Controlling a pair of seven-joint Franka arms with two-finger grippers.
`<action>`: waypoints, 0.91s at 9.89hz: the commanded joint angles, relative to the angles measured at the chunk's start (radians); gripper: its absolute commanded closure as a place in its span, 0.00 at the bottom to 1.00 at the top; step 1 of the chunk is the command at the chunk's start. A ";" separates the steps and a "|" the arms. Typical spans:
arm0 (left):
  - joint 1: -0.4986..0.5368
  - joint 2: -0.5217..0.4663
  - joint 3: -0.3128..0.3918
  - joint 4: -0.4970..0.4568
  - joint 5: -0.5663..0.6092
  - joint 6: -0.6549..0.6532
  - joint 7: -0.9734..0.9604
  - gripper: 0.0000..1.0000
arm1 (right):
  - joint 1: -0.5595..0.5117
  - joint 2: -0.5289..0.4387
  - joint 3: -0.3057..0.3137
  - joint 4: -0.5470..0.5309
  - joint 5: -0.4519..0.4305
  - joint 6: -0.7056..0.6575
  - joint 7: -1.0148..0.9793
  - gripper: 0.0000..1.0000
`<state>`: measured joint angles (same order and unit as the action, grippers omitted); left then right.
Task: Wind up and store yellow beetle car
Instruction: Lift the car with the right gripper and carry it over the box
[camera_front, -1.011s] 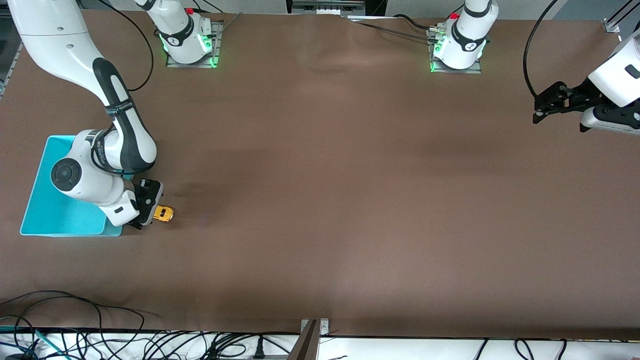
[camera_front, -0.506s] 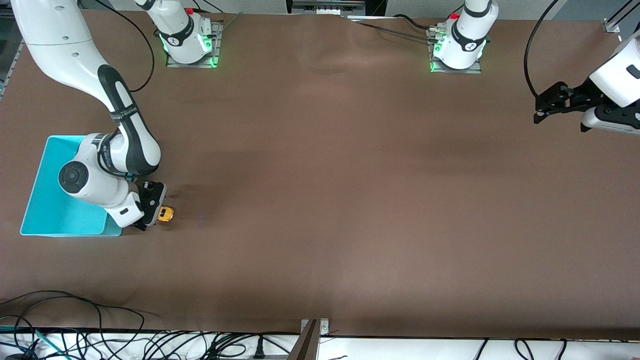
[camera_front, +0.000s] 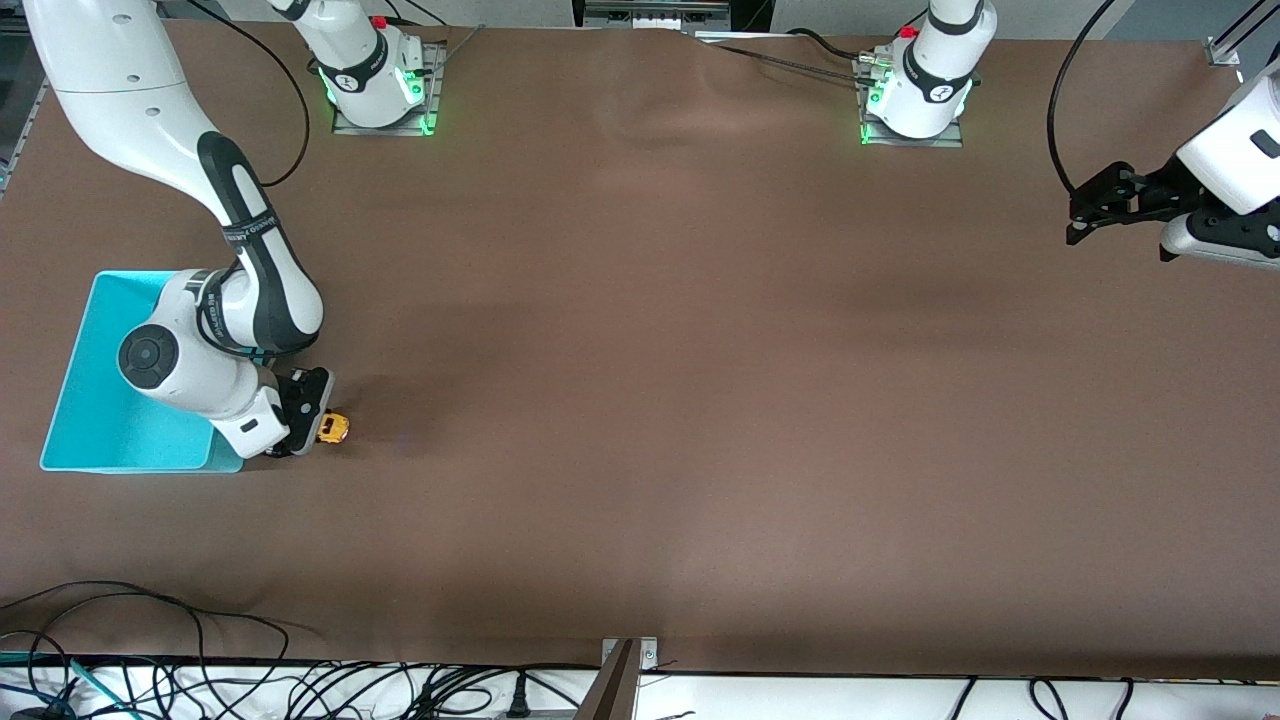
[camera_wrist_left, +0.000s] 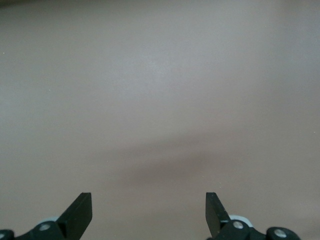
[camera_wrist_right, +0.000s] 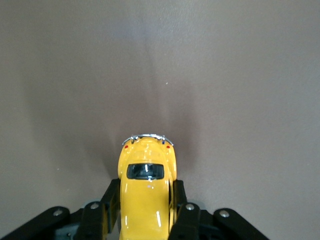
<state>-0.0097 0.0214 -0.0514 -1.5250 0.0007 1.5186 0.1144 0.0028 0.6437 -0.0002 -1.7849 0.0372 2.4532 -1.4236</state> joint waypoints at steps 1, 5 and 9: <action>-0.004 0.005 0.007 0.023 -0.027 -0.020 -0.012 0.00 | 0.017 -0.005 0.002 0.059 -0.005 -0.060 0.005 1.00; 0.002 0.005 0.007 0.025 -0.031 -0.020 -0.010 0.00 | 0.014 -0.029 -0.001 0.257 -0.004 -0.414 0.032 1.00; 0.000 0.005 0.004 0.025 -0.031 -0.020 -0.012 0.00 | 0.008 -0.070 -0.081 0.346 -0.013 -0.712 0.011 1.00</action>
<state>-0.0087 0.0214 -0.0514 -1.5248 -0.0004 1.5186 0.1072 0.0162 0.5872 -0.0400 -1.4507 0.0350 1.8130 -1.3994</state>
